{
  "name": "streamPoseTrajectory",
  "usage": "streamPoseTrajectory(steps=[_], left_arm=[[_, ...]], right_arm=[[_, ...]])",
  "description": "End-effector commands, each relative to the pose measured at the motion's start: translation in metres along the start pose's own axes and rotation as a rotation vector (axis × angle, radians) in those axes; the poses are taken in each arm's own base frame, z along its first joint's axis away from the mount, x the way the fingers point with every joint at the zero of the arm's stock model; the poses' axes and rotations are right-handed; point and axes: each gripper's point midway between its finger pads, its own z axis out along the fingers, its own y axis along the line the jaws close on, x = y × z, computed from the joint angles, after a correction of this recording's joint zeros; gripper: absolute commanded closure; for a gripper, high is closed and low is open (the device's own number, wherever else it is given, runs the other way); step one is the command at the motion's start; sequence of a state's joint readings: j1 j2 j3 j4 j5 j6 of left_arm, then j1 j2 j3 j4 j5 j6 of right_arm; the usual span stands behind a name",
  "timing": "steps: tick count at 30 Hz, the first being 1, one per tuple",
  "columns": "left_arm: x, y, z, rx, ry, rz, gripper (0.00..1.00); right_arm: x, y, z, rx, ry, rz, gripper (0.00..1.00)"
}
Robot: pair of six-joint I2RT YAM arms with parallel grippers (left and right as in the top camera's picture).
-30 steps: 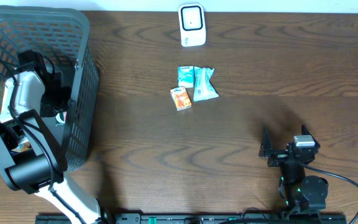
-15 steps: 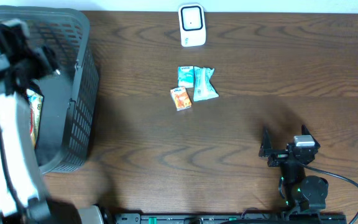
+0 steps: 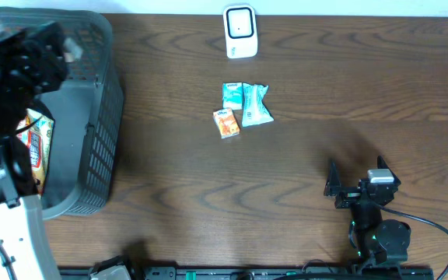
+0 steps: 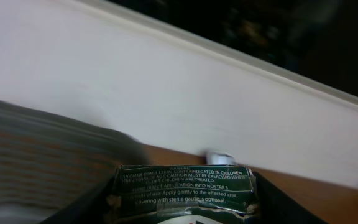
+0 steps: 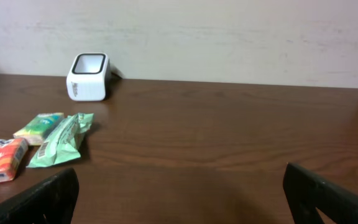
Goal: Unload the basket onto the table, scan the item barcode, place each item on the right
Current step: 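Lift the green tin out of the basket and carry it toward the scanner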
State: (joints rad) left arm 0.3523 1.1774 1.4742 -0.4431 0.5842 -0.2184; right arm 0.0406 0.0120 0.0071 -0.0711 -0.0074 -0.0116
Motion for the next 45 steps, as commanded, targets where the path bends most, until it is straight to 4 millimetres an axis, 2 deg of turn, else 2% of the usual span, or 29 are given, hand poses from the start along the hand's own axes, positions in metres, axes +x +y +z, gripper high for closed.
streamPoseTrajectory(steps=[1, 5, 8, 13, 18, 21, 23, 28, 33, 38, 43, 45], left_arm=[[0.019, -0.038, 0.021, 0.181, 0.097, -0.074, 0.50], [0.050, -0.065, 0.049, 0.264, 0.203, -0.080, 0.50], [0.081, -0.085, 0.074, 0.315, 0.299, -0.087, 0.50], [0.135, -0.098, 0.114, 0.310, 0.437, -0.087, 0.51], [0.188, -0.082, 0.154, 0.153, 0.528, -0.036, 0.51], [0.219, -0.071, 0.168, 0.054, 0.583, -0.001, 0.51], [0.244, -0.061, 0.175, -0.028, 0.631, 0.033, 0.51], [0.290, -0.040, 0.184, -0.195, 0.712, 0.126, 0.50], [0.335, -0.037, 0.193, -0.229, 0.796, 0.172, 0.50], [0.364, -0.028, 0.202, -0.246, 0.845, 0.180, 0.50], [0.372, -0.012, 0.210, -0.309, 0.830, 0.210, 0.50], [0.374, -0.011, 0.211, -0.308, 0.830, 0.209, 0.50]], right_arm=[[0.001, 0.001, 0.000, -0.005, 0.001, 0.006, 0.01], [0.001, 0.001, 0.000, -0.005, 0.001, 0.006, 0.01], [0.001, 0.001, 0.000, -0.005, 0.001, 0.006, 0.01], [0.001, 0.001, 0.000, -0.005, 0.001, 0.006, 0.01], [0.001, 0.001, 0.000, -0.005, 0.001, 0.006, 0.01], [0.001, 0.001, 0.000, -0.005, 0.001, 0.006, 0.01], [0.001, 0.001, 0.000, -0.005, 0.001, 0.006, 0.01], [0.001, 0.001, 0.000, -0.005, 0.001, 0.006, 0.01], [0.001, 0.001, 0.000, -0.005, 0.001, 0.006, 0.01], [0.001, 0.001, 0.000, -0.005, 0.001, 0.006, 0.01], [0.001, 0.001, 0.000, -0.005, 0.001, 0.006, 0.01], [0.001, 0.001, 0.000, -0.005, 0.001, 0.006, 0.01]])
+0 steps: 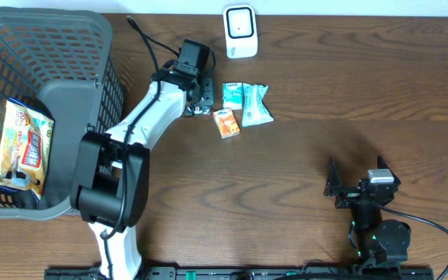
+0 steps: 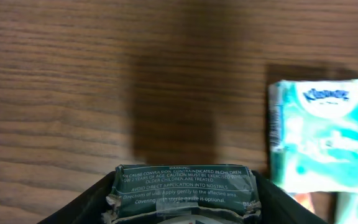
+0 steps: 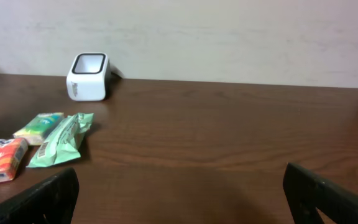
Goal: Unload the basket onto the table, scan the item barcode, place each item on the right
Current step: 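Lift the green tin out of the basket and carry it toward the scanner, then lower the dark green tin beside the orange pack and open the left gripper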
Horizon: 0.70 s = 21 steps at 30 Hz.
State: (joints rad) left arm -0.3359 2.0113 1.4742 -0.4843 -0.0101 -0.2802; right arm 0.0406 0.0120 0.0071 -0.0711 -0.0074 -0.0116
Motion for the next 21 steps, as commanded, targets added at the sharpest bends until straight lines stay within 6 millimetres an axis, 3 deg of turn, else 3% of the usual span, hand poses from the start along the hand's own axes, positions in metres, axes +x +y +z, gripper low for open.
streamPoseTrajectory(steps=[1, 9, 12, 21], left_arm=[[-0.009, 0.008, 0.001, -0.044, -0.031, 0.013, 0.50], [-0.005, -0.012, 0.001, 0.049, -0.012, 0.021, 0.49], [-0.005, -0.013, 0.001, 0.050, -0.012, 0.023, 0.37], [-0.012, -0.015, -0.009, 0.059, -0.039, 0.034, 0.23]], right_arm=[[0.001, 0.001, 0.000, -0.005, 0.001, 0.006, 0.01], [0.001, 0.001, 0.000, -0.005, 0.001, 0.006, 0.01], [0.001, 0.001, 0.000, -0.005, 0.001, 0.006, 0.01], [0.001, 0.001, 0.000, -0.005, 0.001, 0.006, 0.01]])
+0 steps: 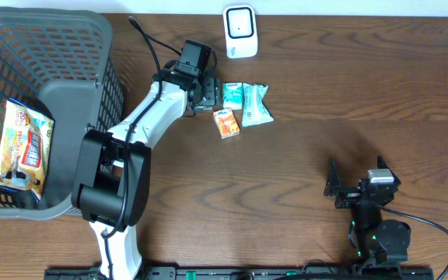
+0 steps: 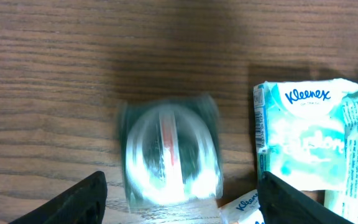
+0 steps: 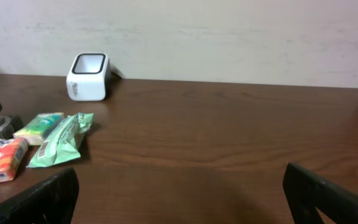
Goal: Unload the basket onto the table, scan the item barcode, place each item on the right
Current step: 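Lower the dark green tin beside the orange pack and open the left gripper, then move the left gripper back into the basket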
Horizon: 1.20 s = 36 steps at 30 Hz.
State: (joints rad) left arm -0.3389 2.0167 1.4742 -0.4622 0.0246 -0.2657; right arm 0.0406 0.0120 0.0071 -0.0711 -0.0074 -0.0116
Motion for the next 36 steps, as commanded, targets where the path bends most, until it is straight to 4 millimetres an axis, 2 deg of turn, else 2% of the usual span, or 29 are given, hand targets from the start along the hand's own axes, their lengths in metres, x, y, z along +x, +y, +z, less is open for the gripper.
streamPoseTrajectory(steps=[1, 3, 8, 12, 17, 22, 24, 26, 32, 35, 36], left_arm=[[-0.014, -0.008, -0.015, 0.024, -0.048, 0.025, 0.23], [-0.021, -0.010, -0.027, 0.033, -0.077, 0.034, 0.22], [-0.047, -0.014, -0.079, 0.053, -0.197, 0.048, 0.22], [-0.070, -0.012, -0.137, 0.054, -0.334, 0.079, 0.22], [-0.089, -0.002, -0.223, 0.051, -0.518, 0.174, 0.23], [-0.094, 0.019, -0.276, -0.007, -0.626, 0.277, 0.23], [-0.097, 0.038, -0.290, -0.076, -0.656, 0.295, 0.22], [-0.102, 0.071, -0.301, -0.193, -0.676, 0.233, 0.22], [-0.101, 0.175, -0.316, -0.488, -0.656, 0.045, 0.23], [-0.095, 0.212, -0.321, -0.551, -0.638, -0.022, 0.22], [-0.092, 0.222, -0.322, -0.570, -0.628, -0.041, 0.16]], right_arm=[[0.001, 0.001, 0.000, -0.005, 0.001, 0.006, 0.01], [0.001, 0.001, 0.000, -0.005, 0.001, 0.006, 0.01], [0.001, 0.001, 0.000, -0.005, 0.001, 0.006, 0.01], [0.001, 0.001, 0.000, -0.005, 0.001, 0.006, 0.01], [0.001, 0.001, 0.000, -0.005, 0.001, 0.006, 0.01], [0.001, 0.001, 0.000, -0.005, 0.001, 0.006, 0.01], [0.001, 0.001, 0.000, -0.005, 0.001, 0.006, 0.01], [0.001, 0.001, 0.000, -0.005, 0.001, 0.006, 0.01], [0.001, 0.001, 0.000, -0.005, 0.001, 0.006, 0.01], [0.001, 0.001, 0.000, -0.005, 0.001, 0.006, 0.01], [0.001, 0.001, 0.000, -0.005, 0.001, 0.006, 0.01]])
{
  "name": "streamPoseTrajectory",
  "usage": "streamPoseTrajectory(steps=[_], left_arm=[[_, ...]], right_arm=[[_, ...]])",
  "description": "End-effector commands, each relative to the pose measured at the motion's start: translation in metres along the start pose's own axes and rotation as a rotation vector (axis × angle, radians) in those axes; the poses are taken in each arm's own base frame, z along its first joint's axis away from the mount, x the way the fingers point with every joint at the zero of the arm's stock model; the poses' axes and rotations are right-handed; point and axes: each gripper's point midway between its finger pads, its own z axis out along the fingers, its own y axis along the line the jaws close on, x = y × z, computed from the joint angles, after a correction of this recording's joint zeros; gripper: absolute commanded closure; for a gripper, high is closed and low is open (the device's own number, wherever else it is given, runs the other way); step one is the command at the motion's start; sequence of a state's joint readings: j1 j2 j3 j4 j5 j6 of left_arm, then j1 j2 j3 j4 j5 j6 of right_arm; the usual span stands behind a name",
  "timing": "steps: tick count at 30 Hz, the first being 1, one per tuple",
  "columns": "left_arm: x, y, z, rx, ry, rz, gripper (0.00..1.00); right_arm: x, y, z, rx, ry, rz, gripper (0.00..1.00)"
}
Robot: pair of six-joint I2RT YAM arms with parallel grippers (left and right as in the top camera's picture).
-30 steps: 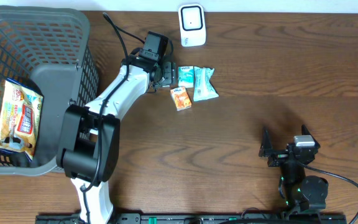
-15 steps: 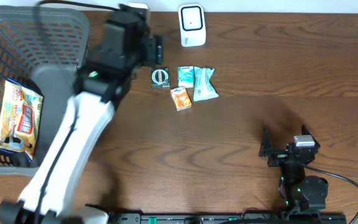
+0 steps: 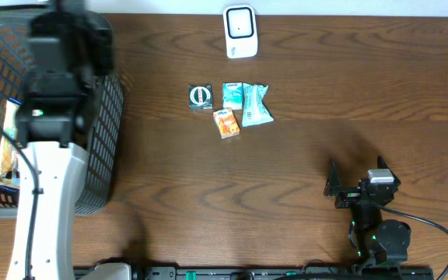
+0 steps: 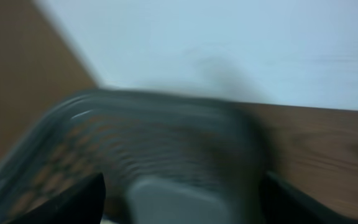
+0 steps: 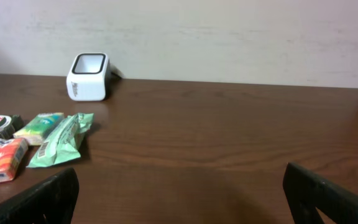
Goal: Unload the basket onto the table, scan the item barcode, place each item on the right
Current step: 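Move the left gripper back into the basket, then grasp the white-and-yellow snack bag in the basket with the left gripper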
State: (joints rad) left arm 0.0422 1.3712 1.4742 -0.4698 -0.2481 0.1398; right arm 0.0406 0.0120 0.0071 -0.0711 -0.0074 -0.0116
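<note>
A small dark green ointment tin lies on the table left of the tissue packs, and shows at the left edge of the right wrist view. The white barcode scanner stands at the far edge. My left arm reaches over the grey basket. The left gripper is open and empty above the blurred basket rim. My right gripper rests open near the front right, holding nothing.
Two teal tissue packs and a small orange pack lie right of the tin. A yellow and red snack packet lies in the basket. A pale wall runs behind the table's far edge.
My left gripper was open just above the tin beside the tissue packs. It has moved left and now hangs over the basket. The tin stays on the table. The right arm is unchanged.
My left gripper was shut on the tin over the basket. Then it held the tin low over the table beside the tissue packs. Then it was open with the tin lying under it. Now it is empty over the basket.
</note>
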Motion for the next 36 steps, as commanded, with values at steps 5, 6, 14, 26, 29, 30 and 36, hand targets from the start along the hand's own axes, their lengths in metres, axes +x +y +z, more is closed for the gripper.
streamPoseTrajectory(steps=[5, 6, 14, 26, 29, 30, 36], left_arm=[[0.032, 0.097, 0.018, -0.244, 0.121, -0.053, 0.16], [0.039, 0.105, 0.021, -0.261, 0.144, -0.059, 0.15], [0.105, 0.145, 0.067, -0.331, 0.357, -0.054, 0.15], [0.207, 0.165, 0.110, -0.303, 0.677, 0.040, 0.17], [0.215, 0.163, 0.114, -0.291, 0.699, 0.057, 0.17], [0.216, 0.163, 0.114, -0.289, 0.702, 0.057, 0.18], [0.228, 0.160, 0.116, -0.258, 0.748, 0.105, 0.18]], right_arm=[[0.001, 0.001, 0.000, -0.005, 0.001, 0.006, 0.01], [0.001, 0.001, 0.000, -0.005, 0.001, 0.006, 0.01], [0.001, 0.001, 0.000, -0.005, 0.001, 0.006, 0.01], [0.001, 0.001, 0.000, -0.005, 0.001, 0.006, 0.01], [0.001, 0.001, 0.000, -0.005, 0.001, 0.006, 0.01], [0.001, 0.001, 0.000, -0.005, 0.001, 0.006, 0.01], [0.001, 0.001, 0.000, -0.005, 0.001, 0.006, 0.01]])
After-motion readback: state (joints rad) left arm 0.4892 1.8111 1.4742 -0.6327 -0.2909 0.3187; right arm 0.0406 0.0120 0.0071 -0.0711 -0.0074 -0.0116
